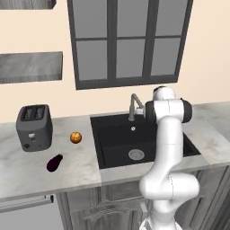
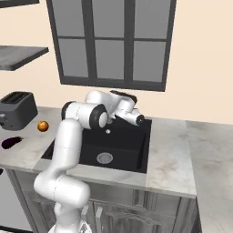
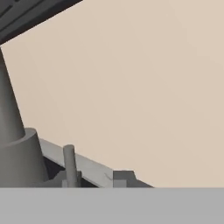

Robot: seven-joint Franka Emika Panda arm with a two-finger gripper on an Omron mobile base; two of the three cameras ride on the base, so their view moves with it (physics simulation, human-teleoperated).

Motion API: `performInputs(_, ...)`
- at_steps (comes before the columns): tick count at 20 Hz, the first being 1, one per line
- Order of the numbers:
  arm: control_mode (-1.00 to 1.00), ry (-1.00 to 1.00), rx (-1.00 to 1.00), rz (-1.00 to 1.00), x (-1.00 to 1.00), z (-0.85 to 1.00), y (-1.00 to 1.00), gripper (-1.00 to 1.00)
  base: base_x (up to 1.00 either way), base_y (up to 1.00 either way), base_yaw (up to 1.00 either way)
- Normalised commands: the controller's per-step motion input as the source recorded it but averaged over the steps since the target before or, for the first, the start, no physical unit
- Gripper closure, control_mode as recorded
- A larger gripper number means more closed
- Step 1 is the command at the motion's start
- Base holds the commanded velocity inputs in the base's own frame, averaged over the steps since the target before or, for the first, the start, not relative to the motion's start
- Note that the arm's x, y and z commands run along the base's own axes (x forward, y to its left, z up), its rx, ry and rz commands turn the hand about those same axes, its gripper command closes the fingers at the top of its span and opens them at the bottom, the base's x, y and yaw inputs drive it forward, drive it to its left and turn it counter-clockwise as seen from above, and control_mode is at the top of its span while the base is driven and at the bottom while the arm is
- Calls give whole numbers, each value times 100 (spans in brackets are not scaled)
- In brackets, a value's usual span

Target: Turn on the sink faucet. Then move the eggplant from the counter to the sink. Turn off the sink. Move the vegetable from the sink to the pot next to the stove. Finally move the pot to the front right burner.

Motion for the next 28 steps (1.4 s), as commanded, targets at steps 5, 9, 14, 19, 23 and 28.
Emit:
performInputs(5, -100, 0, 4, -1, 8, -16, -55, 100, 0, 0, 0)
performInputs(9, -100, 0, 4, -1, 10, -23, -57, 100, 0, 0, 0)
performInputs(14, -100, 3, 1, -2, 13, -29, -51, 100, 0, 0, 0)
performInputs(19, -100, 5, 2, -4, 13, -34, -57, 100, 0, 0, 0)
performInputs(23, -100, 6, 3, -5, 10, -37, -57, 100, 0, 0, 0)
performInputs(28, -100, 5, 3, -5, 6, -36, -56, 100, 0, 0, 0)
